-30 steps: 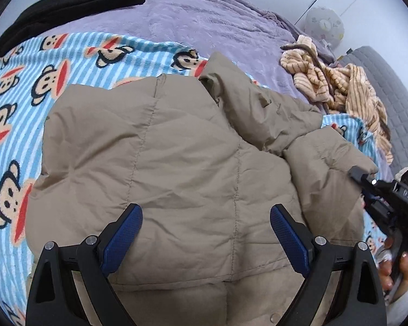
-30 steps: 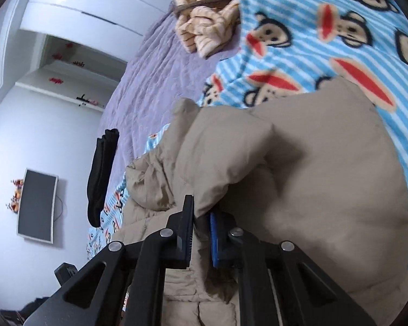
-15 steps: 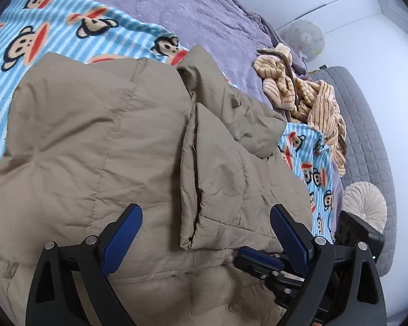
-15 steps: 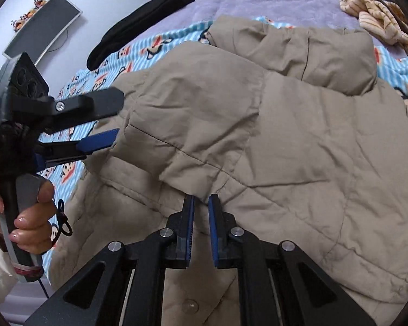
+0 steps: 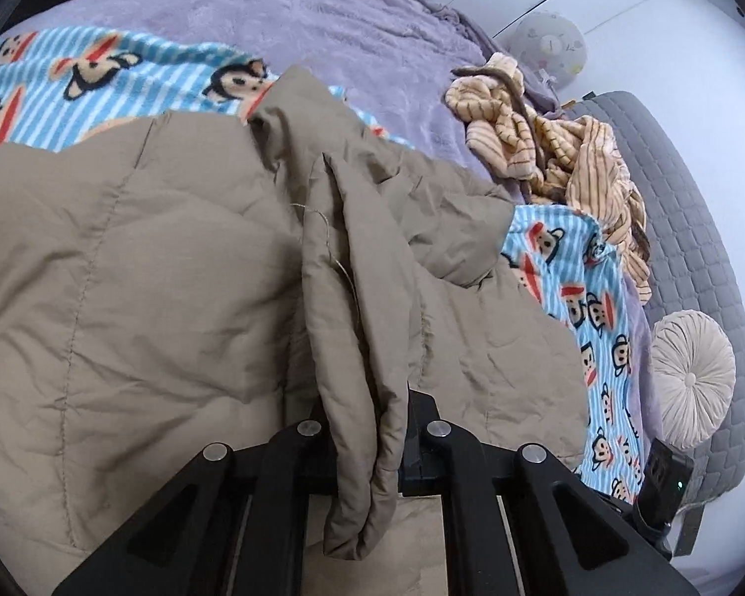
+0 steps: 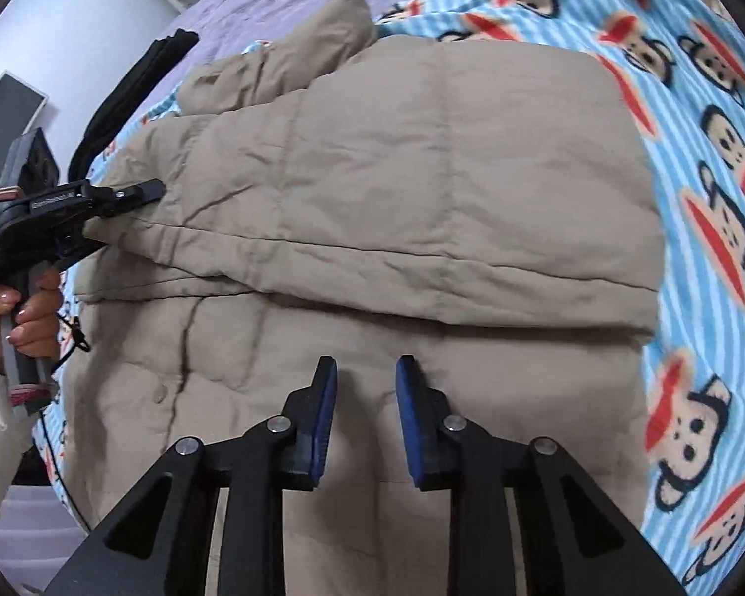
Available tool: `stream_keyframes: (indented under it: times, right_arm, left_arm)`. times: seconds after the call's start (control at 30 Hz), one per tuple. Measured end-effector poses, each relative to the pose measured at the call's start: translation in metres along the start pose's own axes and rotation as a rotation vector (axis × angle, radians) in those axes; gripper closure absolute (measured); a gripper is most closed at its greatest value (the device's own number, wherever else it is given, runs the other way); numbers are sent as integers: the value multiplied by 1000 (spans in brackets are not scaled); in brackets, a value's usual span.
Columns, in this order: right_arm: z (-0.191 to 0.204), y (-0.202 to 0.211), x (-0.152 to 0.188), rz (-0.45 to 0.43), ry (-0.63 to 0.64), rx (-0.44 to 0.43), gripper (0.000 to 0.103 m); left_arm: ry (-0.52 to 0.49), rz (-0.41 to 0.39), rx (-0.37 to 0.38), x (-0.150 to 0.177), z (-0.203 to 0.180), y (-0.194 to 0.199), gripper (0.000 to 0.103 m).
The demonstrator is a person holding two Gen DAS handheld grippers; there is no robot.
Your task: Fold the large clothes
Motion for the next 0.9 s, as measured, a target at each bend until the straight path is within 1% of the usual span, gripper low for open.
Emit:
stream_keyframes:
  times: [0.07, 0.13, 0.2, 0.27, 0.3, 0.33, 0.4, 0.43, 0.5, 0.53, 0.57, 0.6, 0.63, 0.67, 0.7, 0.73, 0.77, 0.8, 0.9]
  right_arm:
    - [-10, 2, -13, -55, -24, 32, 83]
    - [-19, 7, -25, -110, -25, 85, 83]
    - [-25, 12, -39, -155, -36, 118, 83]
    - [-33, 20, -51, -182, -52, 114, 83]
    - [-34, 22, -54, -194, -50, 120, 87]
    - [-33, 25, -56, -207, -40, 132, 87]
    - [-31, 23, -58, -215, -8, 164, 87]
    - [-31, 17, -58, -208, 15, 186, 87]
    - [-41, 2, -53, -176, 42, 232, 87]
    - [-47, -8, -52, -149, 39, 240, 87]
    - [-52, -16, -52, -134, 26, 232, 87]
    - [-55, -20, -53, -133, 15, 224, 87]
    - [-57, -21, -54, -132, 1, 217, 87]
    - [-57, -21, -55, -132, -10, 212, 87]
    - [-57, -20, -55, -132, -15, 210, 87]
    - [-57, -19, -55, -130, -15, 208, 87]
    - [-57, -18, -56, -123, -16, 203, 87]
    - [-57, -15, -56, -108, -22, 192, 84]
    - [-61, -5, -56, -60, -72, 159, 82]
  left_arm:
    - [-14, -18, -16, 0, -1, 12, 91]
    - [-23, -19, -27, 5, 2, 22, 91]
    - [-34, -4, -46, 11, 7, 24, 91]
    - [-54, 26, -94, 17, 12, 19, 91]
    - [-66, 41, -113, 21, 14, 15, 91]
    - [-82, 55, -137, 25, 15, 9, 91]
    - [-116, 83, -187, 30, 17, -5, 90]
    - [-129, 86, -201, 33, 19, -10, 90]
    - [-155, 85, -230, 35, 18, -14, 90]
    - [-170, 87, -241, 35, 16, -14, 90]
    - [-186, 88, -254, 35, 15, -12, 88]
    - [-199, 90, -278, 36, 15, -11, 82]
    - [-208, 88, -309, 36, 16, -7, 80]
    - [-209, 84, -331, 36, 17, -2, 76]
    - [-200, 78, -353, 36, 20, 4, 65]
    - [-185, 68, -385, 36, 23, 12, 57]
    - [-169, 48, -423, 35, 27, 22, 42]
    - [-157, 28, -445, 35, 30, 30, 40]
    - [-123, 4, -475, 34, 40, 51, 40]
Point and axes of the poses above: each gripper's, at about its wrist camera, not at the fingertips, and y roughly against the way its jaws point, z to its left, x to its underside, the point moved 4 cm from there along -y, roughly the way its jaws point, and after that the axes turned 15 degrees about -y, right-handed, at the moved point
